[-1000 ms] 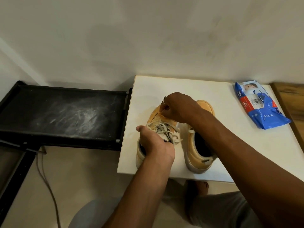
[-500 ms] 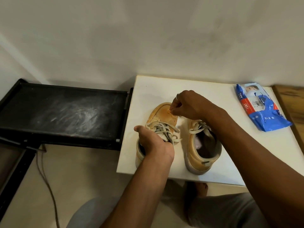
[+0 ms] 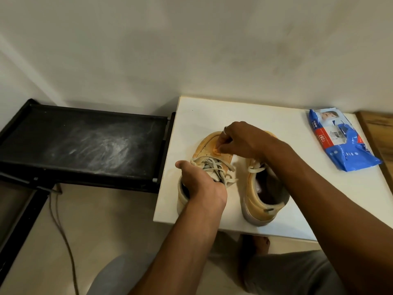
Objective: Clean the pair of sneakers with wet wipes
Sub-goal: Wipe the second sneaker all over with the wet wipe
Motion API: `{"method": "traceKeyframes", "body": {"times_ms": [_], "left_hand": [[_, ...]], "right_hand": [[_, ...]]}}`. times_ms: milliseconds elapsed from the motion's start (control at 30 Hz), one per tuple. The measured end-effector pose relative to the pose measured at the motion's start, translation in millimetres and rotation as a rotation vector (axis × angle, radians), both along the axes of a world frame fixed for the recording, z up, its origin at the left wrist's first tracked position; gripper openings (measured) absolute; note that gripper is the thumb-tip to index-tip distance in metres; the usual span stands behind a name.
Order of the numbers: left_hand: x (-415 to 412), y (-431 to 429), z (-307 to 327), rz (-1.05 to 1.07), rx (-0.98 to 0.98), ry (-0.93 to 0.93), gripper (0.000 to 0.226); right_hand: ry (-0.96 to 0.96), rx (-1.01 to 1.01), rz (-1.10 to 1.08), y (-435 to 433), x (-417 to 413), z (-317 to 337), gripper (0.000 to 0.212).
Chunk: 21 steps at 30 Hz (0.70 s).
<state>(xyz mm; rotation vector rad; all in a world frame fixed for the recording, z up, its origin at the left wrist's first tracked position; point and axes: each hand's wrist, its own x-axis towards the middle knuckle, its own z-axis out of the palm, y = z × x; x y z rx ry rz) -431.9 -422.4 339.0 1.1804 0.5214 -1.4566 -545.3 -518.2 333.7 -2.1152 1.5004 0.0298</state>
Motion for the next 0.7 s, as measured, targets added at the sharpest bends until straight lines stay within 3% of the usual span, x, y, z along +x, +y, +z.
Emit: {"method": "traceKeyframes", "body": {"times_ms": [167,433,600,700], "left_hand": [[-0.8,-1.2,1.5,0.011,0.012,0.000,0.058],[-0.7,-1.8,0.4,0.008,0.012,-0.001,0.057],[-1.2,-3.1,-2.5,0.019,-0.029,0.015,0.057],[-0.2,-3.3,-4.4,0.024,-0.040,0.020,0.056]], "right_hand": [[0.012,-0.150,-0.107,-5.7,-10.1,-2.1,0.009],[0.028,0.051,-0.058,-1.5,-11.2,5.7,0.007],[0.036,-0.243,-0.165,1.3,-1.6,-11.7,0.011],[0.026,-0.254,-0.146,1.0,2.5,-15.3,0.014]]}}
